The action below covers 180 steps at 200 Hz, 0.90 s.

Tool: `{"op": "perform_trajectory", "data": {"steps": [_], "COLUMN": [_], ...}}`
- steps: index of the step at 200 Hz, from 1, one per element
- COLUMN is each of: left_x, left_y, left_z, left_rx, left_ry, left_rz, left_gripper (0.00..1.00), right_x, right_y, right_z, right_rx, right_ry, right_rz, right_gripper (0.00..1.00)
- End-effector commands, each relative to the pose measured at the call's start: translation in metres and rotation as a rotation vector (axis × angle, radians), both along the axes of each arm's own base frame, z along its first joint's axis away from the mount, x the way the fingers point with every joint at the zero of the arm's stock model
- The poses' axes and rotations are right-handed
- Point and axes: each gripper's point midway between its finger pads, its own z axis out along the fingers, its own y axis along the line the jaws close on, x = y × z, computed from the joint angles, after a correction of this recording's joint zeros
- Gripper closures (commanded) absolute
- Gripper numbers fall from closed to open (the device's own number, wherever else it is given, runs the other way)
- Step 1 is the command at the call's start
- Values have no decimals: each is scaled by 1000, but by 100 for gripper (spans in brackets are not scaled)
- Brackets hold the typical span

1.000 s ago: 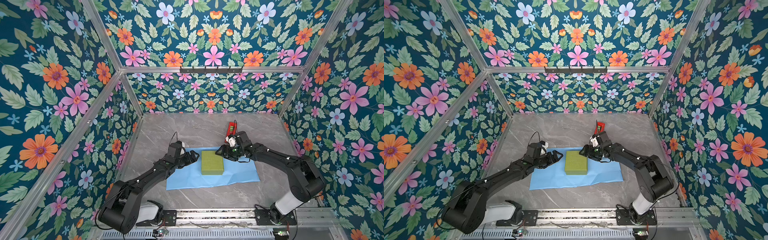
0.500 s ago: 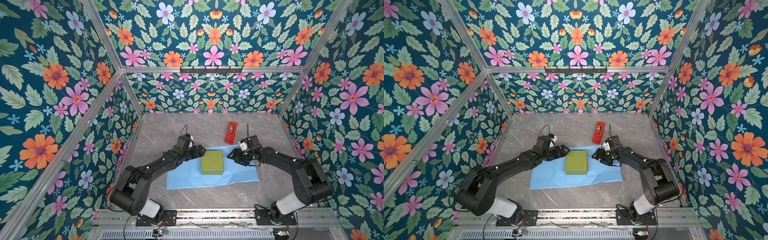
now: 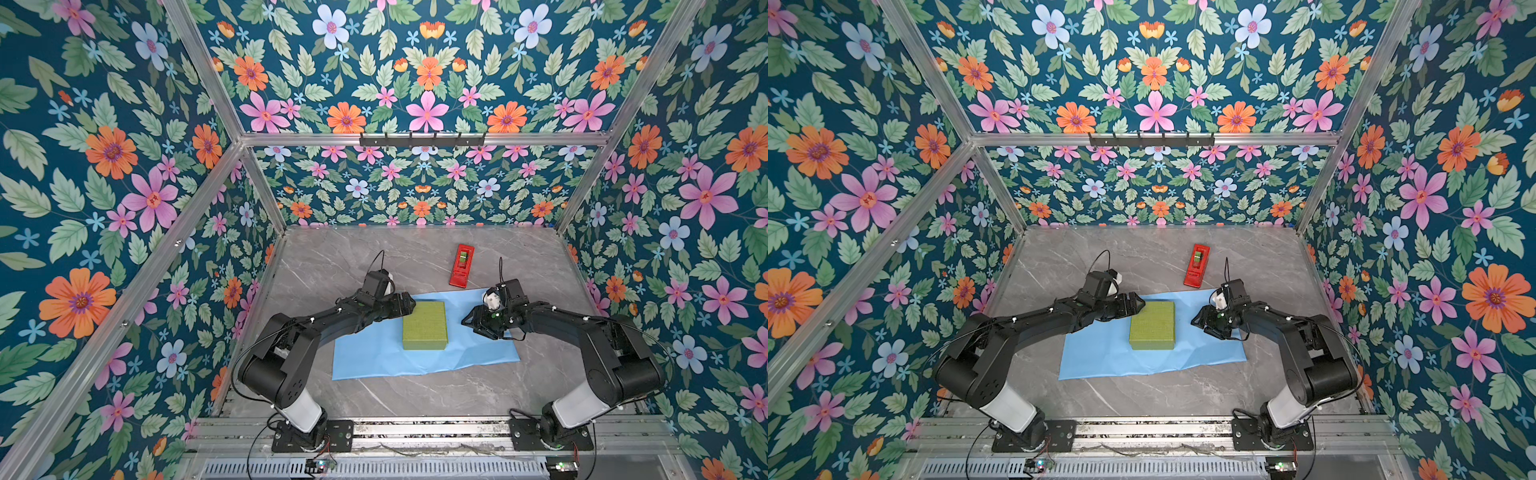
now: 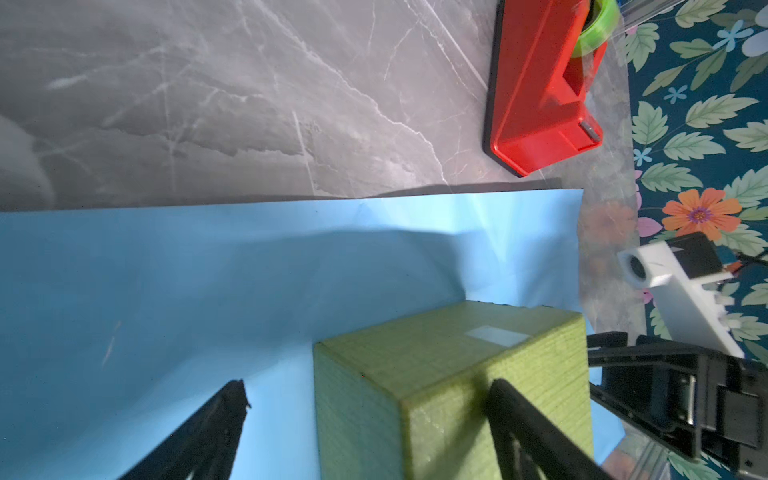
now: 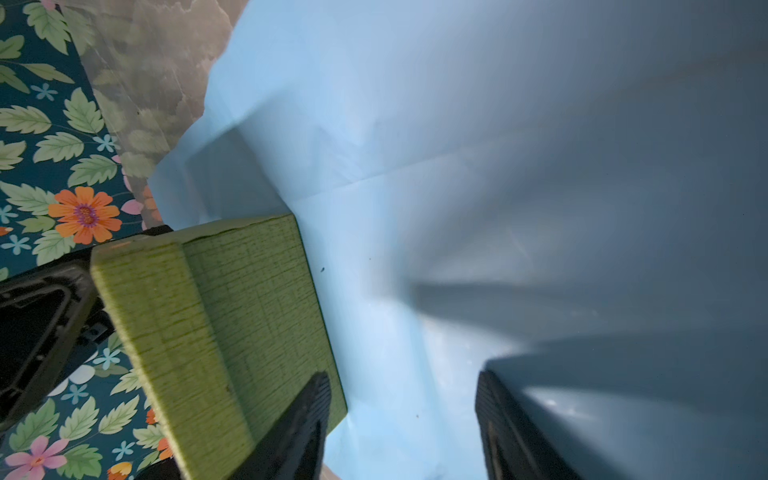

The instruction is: Wrap the gift box in paper

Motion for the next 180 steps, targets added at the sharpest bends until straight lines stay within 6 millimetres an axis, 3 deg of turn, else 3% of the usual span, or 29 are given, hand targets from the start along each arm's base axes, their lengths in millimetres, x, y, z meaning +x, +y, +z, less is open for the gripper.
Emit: {"op": "perform_trajectory", "data": {"steps": [1, 180], "left_x": [-7, -16], "left_y": [12, 30], "left_z": [-13, -17], "left_rx": [66, 85], "left_ry": [26, 37], "left_rz": [2, 39], "left_gripper": [8, 8], "right_x": [-12, -23], "right_y": [-9, -20], "right_z": [-15, -22], "right_rx": [-49, -94], "right_ry": [62, 103], "right_rz": [-25, -70], "right_gripper": [44, 53]}}
